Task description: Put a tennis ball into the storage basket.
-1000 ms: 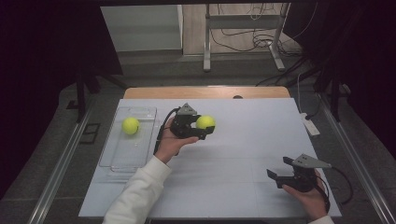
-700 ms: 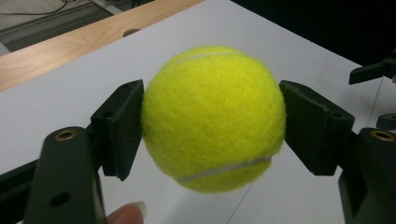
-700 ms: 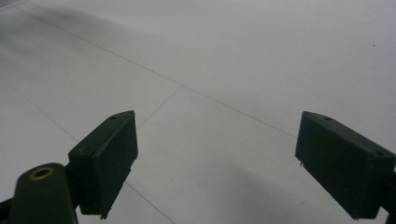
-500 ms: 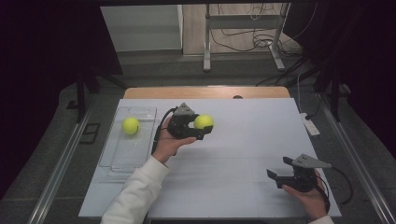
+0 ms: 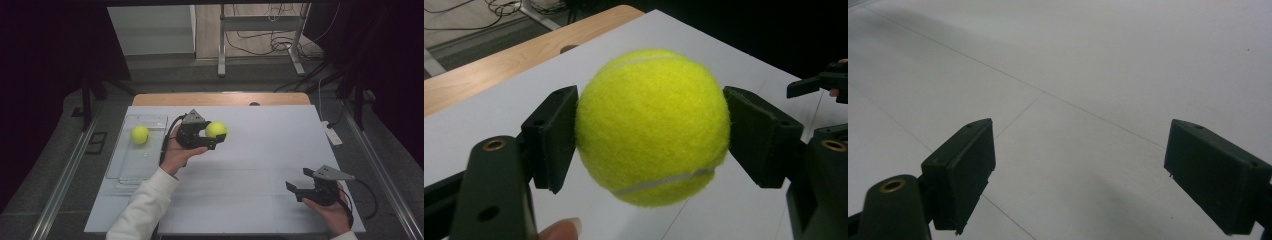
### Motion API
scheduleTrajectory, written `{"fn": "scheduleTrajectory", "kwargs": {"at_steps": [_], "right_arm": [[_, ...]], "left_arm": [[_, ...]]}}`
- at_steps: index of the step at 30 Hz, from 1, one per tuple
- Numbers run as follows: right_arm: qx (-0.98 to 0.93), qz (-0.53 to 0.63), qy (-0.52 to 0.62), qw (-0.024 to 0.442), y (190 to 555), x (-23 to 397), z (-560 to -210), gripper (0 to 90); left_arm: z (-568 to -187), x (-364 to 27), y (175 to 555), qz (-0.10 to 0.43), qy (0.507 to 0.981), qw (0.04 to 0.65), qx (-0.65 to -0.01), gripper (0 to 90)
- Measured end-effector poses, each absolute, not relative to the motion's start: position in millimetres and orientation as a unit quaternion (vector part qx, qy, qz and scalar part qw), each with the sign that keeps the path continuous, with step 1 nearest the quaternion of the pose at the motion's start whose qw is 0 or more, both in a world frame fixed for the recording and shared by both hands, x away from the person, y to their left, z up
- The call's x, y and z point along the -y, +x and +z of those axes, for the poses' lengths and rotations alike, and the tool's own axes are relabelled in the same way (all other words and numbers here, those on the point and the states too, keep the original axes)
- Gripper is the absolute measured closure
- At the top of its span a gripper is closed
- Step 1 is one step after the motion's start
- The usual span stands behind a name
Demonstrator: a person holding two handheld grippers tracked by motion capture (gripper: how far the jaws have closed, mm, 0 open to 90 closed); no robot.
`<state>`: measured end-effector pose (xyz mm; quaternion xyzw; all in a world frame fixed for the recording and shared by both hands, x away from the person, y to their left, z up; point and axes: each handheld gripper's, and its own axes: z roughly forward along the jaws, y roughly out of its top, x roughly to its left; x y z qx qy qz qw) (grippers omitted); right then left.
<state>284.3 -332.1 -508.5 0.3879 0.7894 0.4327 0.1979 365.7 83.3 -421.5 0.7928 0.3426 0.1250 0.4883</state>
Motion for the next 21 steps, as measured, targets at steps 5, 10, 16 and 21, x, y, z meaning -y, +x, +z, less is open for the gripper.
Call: {"fn": "scheduleTrajectory", "kwargs": {"at_steps": [5, 10, 16, 21], "right_arm": [[-0.790, 0.432, 0.388, 0.197, 284, 332, -509, 13.3], [-0.790, 0.432, 0.388, 0.198, 285, 332, -509, 13.3], [-0.790, 0.432, 0.388, 0.197, 284, 332, -509, 13.3], [-0.790, 0.431, 0.388, 0.197, 284, 332, -509, 13.2]], "left_arm": [[-420, -86, 365, 0.127, 0.791, 0.490, -0.344, 27.2], [-418, -89, 362, 0.130, 0.790, 0.491, -0.344, 27.2], [-416, -93, 359, 0.134, 0.788, 0.493, -0.344, 27.2], [-414, -96, 357, 0.136, 0.787, 0.494, -0.344, 27.3]]}}
